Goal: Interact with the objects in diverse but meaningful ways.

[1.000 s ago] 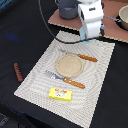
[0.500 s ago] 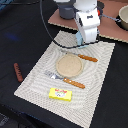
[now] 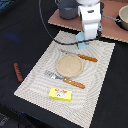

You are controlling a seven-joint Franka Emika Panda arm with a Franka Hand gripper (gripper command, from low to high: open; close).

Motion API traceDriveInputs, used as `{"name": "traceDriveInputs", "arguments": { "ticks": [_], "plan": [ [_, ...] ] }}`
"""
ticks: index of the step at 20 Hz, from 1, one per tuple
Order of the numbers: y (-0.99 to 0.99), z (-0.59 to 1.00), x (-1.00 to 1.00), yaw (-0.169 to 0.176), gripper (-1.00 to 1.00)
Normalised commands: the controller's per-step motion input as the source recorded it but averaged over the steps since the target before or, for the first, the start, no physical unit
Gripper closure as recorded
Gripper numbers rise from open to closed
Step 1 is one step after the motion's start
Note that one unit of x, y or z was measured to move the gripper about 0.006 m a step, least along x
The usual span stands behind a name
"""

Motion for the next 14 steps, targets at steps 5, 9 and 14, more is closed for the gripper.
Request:
{"name": "traceDriveInputs", "arguments": {
  "ticks": [5,9,14],
  "plan": [
    [-0.66,0.85,-0.1,-0.004,-1.0],
    [-0.85,0.77,-0.01,0.0,-1.0],
    [-0.87,0.72,0.04,0.0,-1.0]
  ]
}}
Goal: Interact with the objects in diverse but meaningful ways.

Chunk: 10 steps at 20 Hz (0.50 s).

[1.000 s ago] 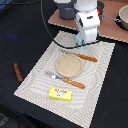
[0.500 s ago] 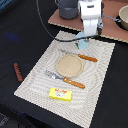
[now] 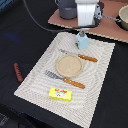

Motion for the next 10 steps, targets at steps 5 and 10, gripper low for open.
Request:
{"name": "traceDriveInputs", "arguments": {
  "ticks": [5,10],
  "plan": [
    [-0.86,0.64,0.2,0.0,-1.0],
    [-0.83,0.47,0.36,0.0,-1.0]
  ]
}}
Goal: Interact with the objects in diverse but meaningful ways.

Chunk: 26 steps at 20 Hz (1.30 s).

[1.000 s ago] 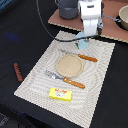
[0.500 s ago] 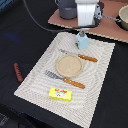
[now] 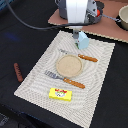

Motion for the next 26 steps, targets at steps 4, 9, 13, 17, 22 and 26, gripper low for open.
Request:
{"name": "traceDriveInputs", "arguments": {
  "ticks": [4,9,13,17,22,26],
  "plan": [
    [-0.81,0.31,0.47,0.0,-1.0],
    [-0.8,0.18,0.51,0.0,-1.0],
    [-0.75,0.04,0.61,0.0,-1.0],
    [-0.75,0.0,0.64,0.0,-1.0],
    [-0.77,-0.03,0.63,0.0,-1.0],
    [-0.67,-0.13,0.5,0.0,-1.0]
  ]
}}
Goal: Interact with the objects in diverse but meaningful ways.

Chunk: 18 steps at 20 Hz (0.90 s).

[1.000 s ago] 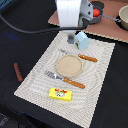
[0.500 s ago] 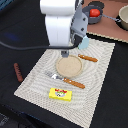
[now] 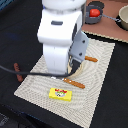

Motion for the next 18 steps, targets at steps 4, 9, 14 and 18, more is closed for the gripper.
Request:
{"name": "traceDriveInputs", "arguments": {
  "ticks": [4,9,14,18],
  "plan": [
    [-0.32,-0.13,0.28,0.004,-1.0],
    [-0.14,-0.13,0.31,0.0,-1.0],
    [-0.17,-0.14,0.31,0.0,-1.0],
    [-0.3,-0.13,0.42,0.0,-1.0]
  ]
}}
